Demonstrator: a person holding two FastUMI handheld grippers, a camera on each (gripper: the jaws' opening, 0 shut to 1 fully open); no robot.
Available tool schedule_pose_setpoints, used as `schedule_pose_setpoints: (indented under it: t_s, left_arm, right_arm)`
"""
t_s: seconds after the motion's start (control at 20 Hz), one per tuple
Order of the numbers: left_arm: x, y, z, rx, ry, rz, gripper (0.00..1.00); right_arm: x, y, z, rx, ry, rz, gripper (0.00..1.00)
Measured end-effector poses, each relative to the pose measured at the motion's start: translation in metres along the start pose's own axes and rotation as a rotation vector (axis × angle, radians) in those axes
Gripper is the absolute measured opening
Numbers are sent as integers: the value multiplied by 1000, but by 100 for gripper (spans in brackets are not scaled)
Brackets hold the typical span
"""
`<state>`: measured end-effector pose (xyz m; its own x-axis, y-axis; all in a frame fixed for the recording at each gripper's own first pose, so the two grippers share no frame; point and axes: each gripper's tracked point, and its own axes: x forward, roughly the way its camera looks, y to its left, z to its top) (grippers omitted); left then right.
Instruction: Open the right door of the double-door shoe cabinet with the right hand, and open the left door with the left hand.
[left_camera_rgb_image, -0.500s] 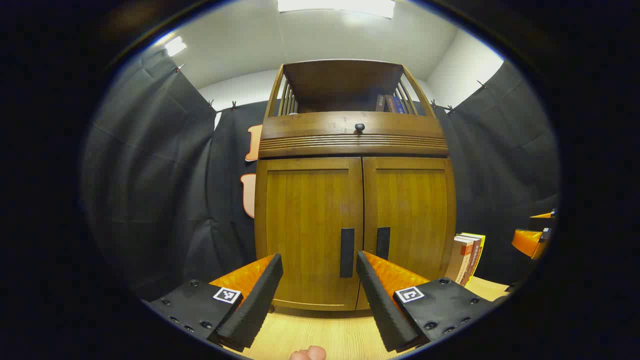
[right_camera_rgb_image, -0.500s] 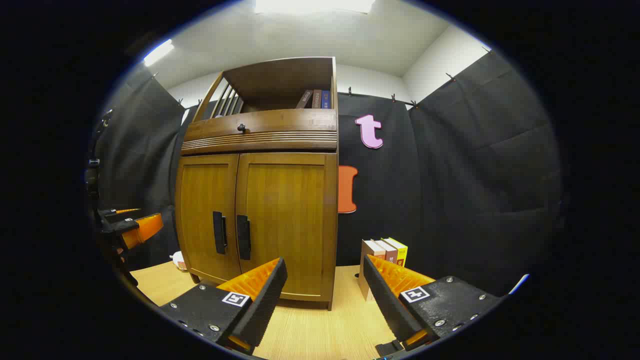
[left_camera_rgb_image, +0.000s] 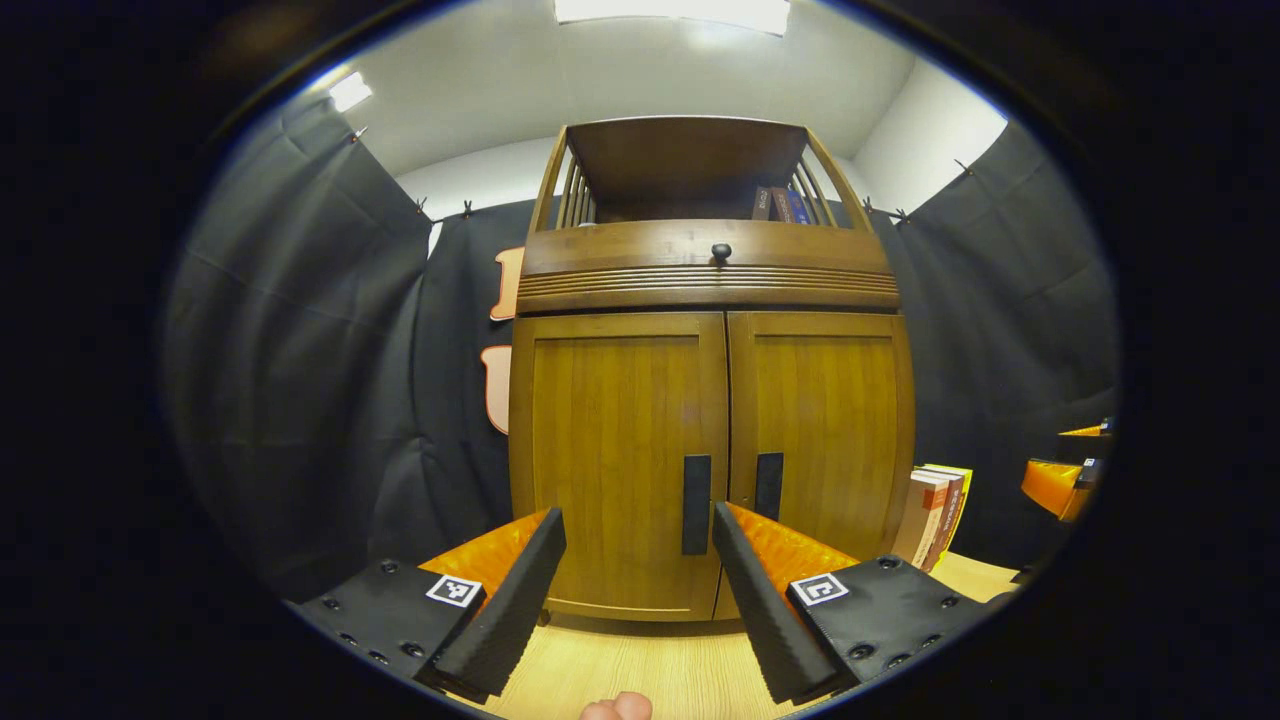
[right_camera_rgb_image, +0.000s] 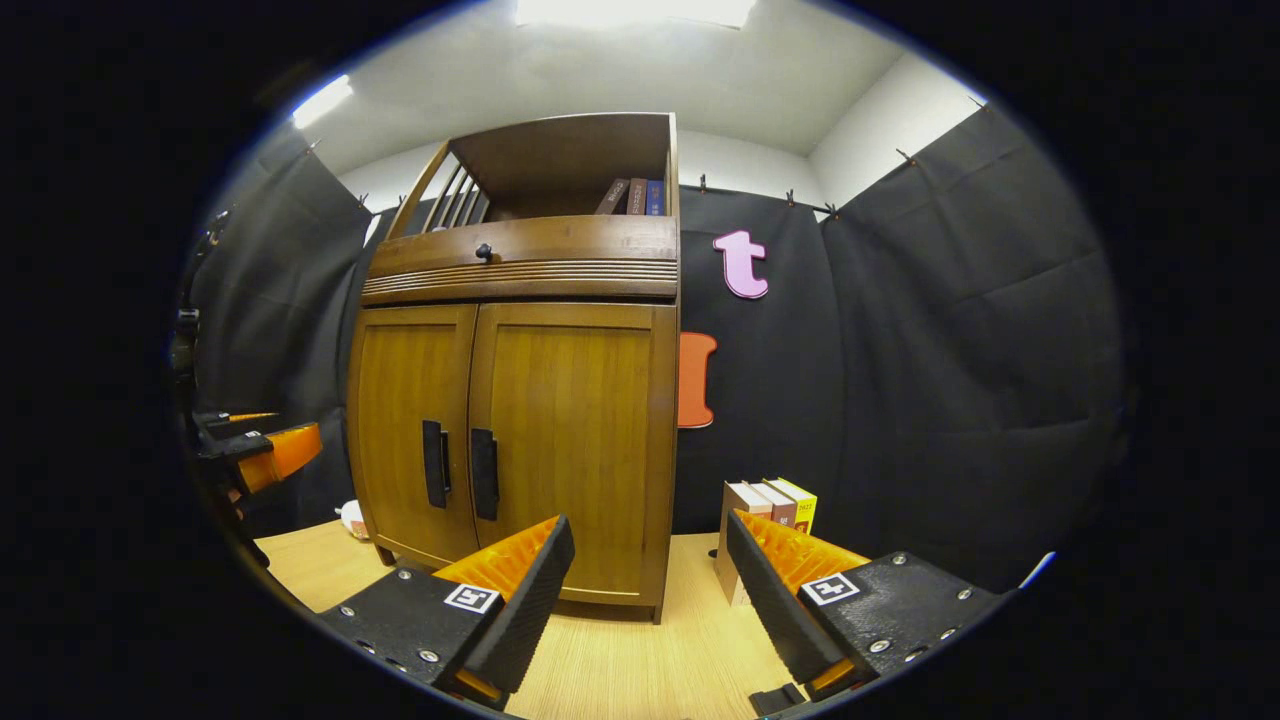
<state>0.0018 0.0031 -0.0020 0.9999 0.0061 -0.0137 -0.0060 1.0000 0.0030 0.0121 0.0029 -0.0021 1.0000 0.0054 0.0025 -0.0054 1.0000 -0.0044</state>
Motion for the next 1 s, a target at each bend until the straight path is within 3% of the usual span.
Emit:
schedule_pose_setpoints:
  t_s: [0.4, 0.7, 1.0]
  left_arm:
    - [34, -16, -5, 54, 27, -28, 96]
    - [46, -28, -20, 4, 56, -65, 95]
    - [47, -15, -22, 25, 54, -53, 96]
  right_arm:
    - [44, -6, 9, 37, -27, -1, 94]
    - [51, 8, 5, 39, -13, 23, 94]
    - [63, 43, 17, 87, -24, 118, 94]
